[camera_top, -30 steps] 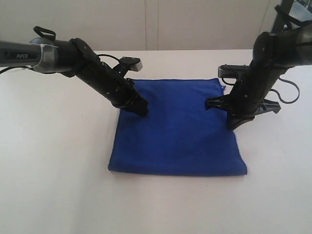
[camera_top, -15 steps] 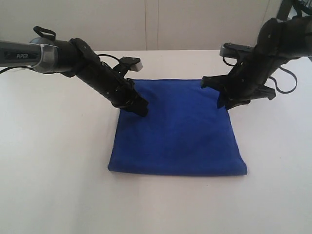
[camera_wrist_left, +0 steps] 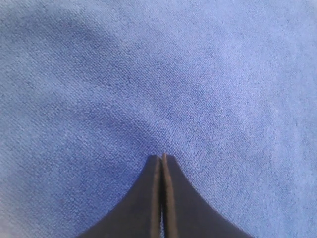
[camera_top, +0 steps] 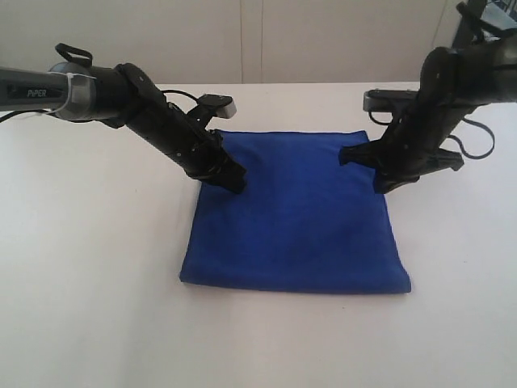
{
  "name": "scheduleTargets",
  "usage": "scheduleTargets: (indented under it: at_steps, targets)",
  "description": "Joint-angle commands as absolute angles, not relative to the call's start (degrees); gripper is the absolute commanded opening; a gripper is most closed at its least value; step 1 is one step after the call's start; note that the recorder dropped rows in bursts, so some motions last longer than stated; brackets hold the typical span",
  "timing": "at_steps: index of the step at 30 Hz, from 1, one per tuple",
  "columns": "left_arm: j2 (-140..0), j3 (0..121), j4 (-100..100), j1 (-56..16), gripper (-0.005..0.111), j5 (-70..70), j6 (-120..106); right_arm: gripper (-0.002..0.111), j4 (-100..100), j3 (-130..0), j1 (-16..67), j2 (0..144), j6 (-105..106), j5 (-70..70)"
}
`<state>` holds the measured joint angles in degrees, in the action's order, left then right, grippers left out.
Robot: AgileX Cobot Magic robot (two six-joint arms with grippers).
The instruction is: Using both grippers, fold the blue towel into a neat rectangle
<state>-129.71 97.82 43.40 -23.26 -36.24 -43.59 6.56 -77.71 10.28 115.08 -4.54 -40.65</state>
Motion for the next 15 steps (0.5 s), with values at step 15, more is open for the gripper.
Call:
scheduleTargets:
  at_steps: [15]
  targets:
    - [-129.4, 97.8, 44.1, -23.6, 0.0, -36.8, -43.6, 0.004, 7.7, -69.4, 10.3, 104.0, -2.8, -46.5]
